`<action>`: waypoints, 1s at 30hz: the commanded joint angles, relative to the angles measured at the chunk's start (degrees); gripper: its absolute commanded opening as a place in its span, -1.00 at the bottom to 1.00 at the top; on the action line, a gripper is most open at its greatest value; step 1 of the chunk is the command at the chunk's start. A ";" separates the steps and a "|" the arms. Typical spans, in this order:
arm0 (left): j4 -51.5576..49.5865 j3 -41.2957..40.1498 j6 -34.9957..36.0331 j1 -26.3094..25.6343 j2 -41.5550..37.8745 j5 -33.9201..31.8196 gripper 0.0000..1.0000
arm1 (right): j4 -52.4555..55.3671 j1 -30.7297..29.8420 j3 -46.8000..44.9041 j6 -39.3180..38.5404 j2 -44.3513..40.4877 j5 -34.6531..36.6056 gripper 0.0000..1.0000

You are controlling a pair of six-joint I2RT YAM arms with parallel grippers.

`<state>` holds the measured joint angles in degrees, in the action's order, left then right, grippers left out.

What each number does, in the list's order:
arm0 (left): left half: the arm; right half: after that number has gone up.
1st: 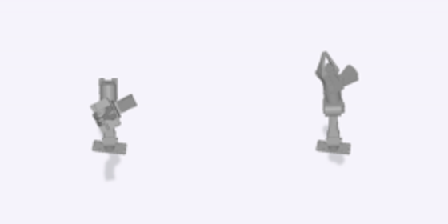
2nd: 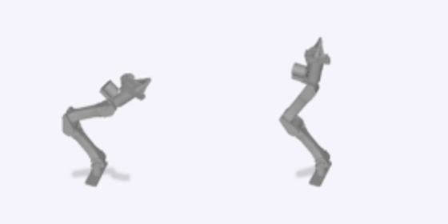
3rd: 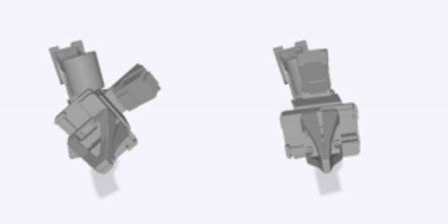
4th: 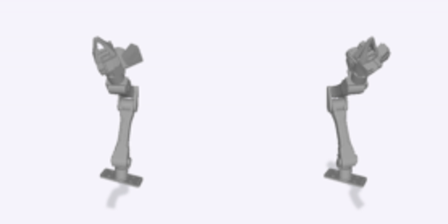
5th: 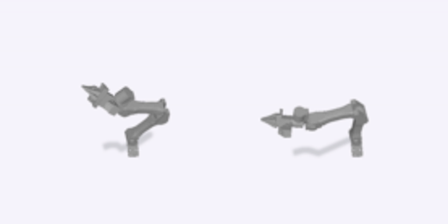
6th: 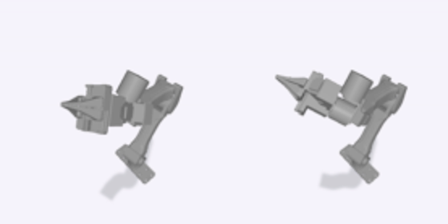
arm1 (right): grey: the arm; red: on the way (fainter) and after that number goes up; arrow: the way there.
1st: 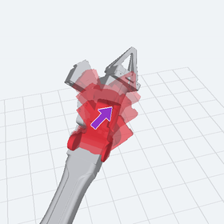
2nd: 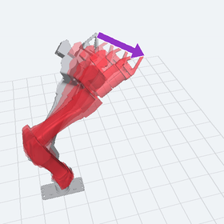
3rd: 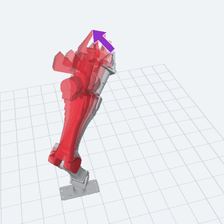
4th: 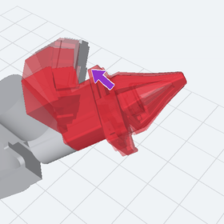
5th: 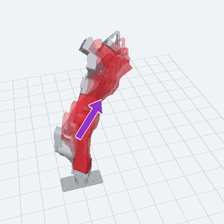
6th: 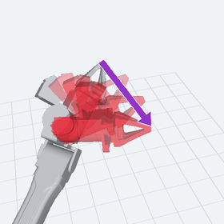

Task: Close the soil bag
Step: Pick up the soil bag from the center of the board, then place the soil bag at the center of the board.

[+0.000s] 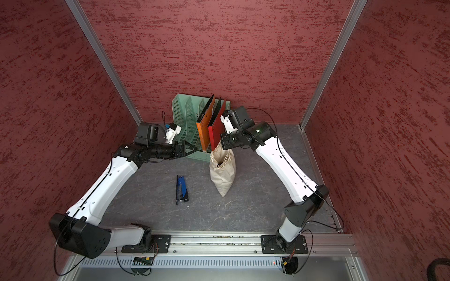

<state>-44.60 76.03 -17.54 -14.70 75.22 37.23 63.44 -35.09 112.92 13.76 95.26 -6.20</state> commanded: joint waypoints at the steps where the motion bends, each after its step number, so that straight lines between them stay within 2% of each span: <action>1: -1.08 1.82 1.19 -0.65 0.15 0.21 1.00 | -5.07 0.28 0.42 4.16 -2.83 3.97 -1.00; 10: -2.40 4.31 0.90 -1.12 0.28 0.04 1.00 | -3.70 0.29 2.28 14.17 -3.90 10.58 -1.00; 19: -4.19 8.31 -3.20 -1.12 0.43 -1.15 1.00 | -2.01 0.29 1.66 26.77 -6.12 19.21 -1.00; 24: -3.86 9.90 -7.02 -2.07 0.61 -2.05 1.00 | -4.18 0.28 -2.95 31.75 -8.85 20.31 -1.00; 30: -7.20 14.63 -13.10 -8.00 2.67 -6.44 1.00 | -10.37 0.29 -11.94 34.42 -12.90 18.71 -1.00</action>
<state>-49.95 88.49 -26.48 -20.49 76.93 33.19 60.20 -34.94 103.48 45.04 85.08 11.73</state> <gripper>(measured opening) 0.998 0.058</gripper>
